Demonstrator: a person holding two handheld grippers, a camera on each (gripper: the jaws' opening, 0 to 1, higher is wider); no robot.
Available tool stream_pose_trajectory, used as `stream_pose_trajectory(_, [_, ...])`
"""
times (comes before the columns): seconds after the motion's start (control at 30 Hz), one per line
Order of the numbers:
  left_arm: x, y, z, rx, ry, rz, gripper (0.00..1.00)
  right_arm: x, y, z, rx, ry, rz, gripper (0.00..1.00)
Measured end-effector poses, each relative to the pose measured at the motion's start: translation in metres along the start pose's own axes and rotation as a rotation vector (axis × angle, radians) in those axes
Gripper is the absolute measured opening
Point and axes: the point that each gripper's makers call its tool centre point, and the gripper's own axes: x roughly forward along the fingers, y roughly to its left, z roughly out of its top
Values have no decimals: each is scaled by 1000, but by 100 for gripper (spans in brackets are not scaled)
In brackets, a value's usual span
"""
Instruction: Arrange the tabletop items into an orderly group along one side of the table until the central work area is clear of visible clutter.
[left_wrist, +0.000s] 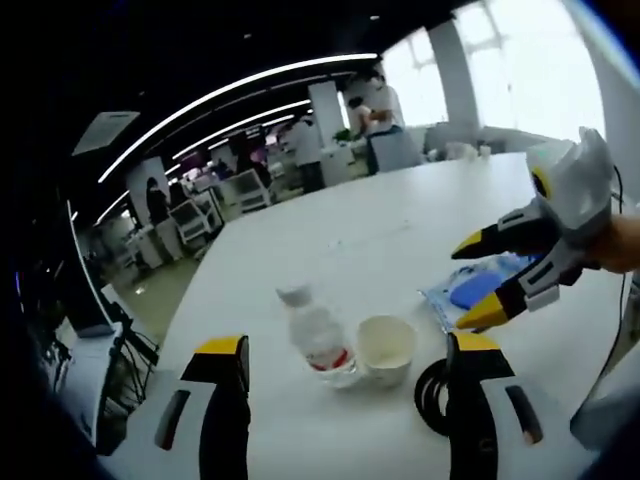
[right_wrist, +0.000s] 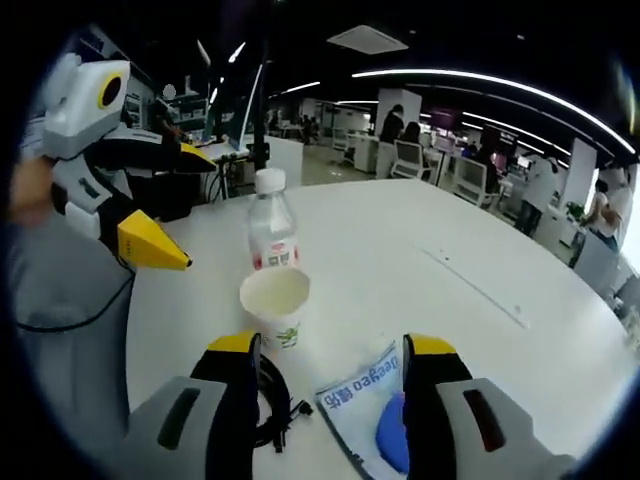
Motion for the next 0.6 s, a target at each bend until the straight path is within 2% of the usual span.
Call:
stream_pose_trajectory(0.17, [0, 10, -9, -43, 17, 7, 76, 5, 7, 1, -4, 3, 16, 54])
stream_pose_trajectory(0.33, [-4, 15, -10, -74, 15, 17, 75, 14, 14, -5, -2, 12, 43, 54])
stream_pose_trajectory(0.47, [-6, 14, -14, -87, 20, 17, 74, 27, 20, -12, 11, 29, 75, 54])
stream_pose_trajectory(0.6, [-8, 12, -23, -112, 34, 7, 72, 32, 28, -11, 13, 26, 99, 55])
